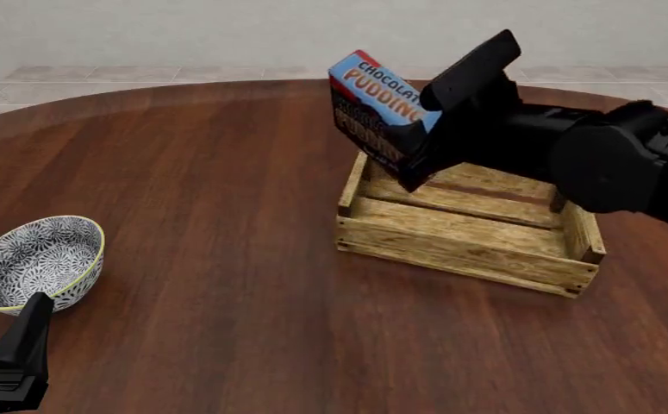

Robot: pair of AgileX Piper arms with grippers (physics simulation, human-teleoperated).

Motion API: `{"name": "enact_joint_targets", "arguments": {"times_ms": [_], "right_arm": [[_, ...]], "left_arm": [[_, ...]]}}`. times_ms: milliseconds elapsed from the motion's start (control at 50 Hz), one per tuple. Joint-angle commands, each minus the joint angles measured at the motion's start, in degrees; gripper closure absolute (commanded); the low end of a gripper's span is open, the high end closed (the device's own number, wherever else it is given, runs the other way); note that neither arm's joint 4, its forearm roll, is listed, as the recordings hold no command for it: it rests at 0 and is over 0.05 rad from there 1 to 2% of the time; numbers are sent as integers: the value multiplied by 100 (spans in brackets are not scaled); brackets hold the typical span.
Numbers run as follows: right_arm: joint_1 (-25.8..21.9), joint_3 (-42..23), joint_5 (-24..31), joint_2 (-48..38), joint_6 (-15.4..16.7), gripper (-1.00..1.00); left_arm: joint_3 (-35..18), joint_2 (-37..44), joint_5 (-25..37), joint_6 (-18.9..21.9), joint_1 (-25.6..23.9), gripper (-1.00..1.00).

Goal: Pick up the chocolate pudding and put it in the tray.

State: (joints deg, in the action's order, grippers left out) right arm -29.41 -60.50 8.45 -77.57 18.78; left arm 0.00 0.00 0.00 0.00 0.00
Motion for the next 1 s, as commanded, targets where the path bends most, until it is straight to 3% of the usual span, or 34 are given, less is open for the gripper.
{"name": "enact_joint_targets", "arguments": {"times_ms": [20,1000], "right_arm": [[319,-152,27,-89,-23,100],[1086,-292,-313,-790,-3,100]], "left_arm": [[0,0,0,0,0,-100],[0,0,0,0,0,-100]]}}
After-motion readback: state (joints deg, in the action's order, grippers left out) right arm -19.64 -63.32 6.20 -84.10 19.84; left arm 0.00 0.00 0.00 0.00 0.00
